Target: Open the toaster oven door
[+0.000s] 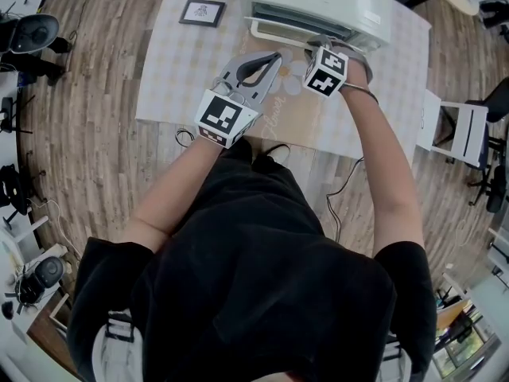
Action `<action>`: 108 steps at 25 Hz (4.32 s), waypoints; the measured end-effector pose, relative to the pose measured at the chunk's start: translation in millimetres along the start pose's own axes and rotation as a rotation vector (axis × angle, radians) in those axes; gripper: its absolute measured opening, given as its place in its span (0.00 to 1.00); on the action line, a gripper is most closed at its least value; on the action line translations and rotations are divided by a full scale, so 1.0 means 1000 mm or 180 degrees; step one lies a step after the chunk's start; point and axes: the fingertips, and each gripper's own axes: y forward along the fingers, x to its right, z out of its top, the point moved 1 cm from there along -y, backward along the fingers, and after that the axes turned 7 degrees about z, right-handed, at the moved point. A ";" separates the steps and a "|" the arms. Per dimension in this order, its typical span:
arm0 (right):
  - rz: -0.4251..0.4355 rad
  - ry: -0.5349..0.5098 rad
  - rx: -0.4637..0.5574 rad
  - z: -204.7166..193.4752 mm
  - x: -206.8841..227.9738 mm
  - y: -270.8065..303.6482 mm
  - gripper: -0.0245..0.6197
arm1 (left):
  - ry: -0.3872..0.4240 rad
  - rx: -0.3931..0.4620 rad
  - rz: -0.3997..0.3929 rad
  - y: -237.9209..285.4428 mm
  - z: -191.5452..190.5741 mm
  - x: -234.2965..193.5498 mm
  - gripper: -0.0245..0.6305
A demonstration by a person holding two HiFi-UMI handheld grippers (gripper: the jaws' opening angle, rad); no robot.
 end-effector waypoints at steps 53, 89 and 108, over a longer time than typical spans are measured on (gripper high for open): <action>-0.0865 -0.0105 0.0059 -0.001 -0.051 0.011 0.19 | 0.0088 -0.0097 -0.0049 0.001 -0.041 0.014 0.06; -0.1139 -0.0140 0.0198 -0.016 -0.127 0.062 0.20 | 0.0015 -0.0162 -0.0167 0.005 -0.070 0.020 0.06; -0.1186 -0.0109 0.0272 -0.020 -0.142 0.077 0.23 | -0.0047 -0.0284 -0.0137 0.006 -0.091 0.014 0.06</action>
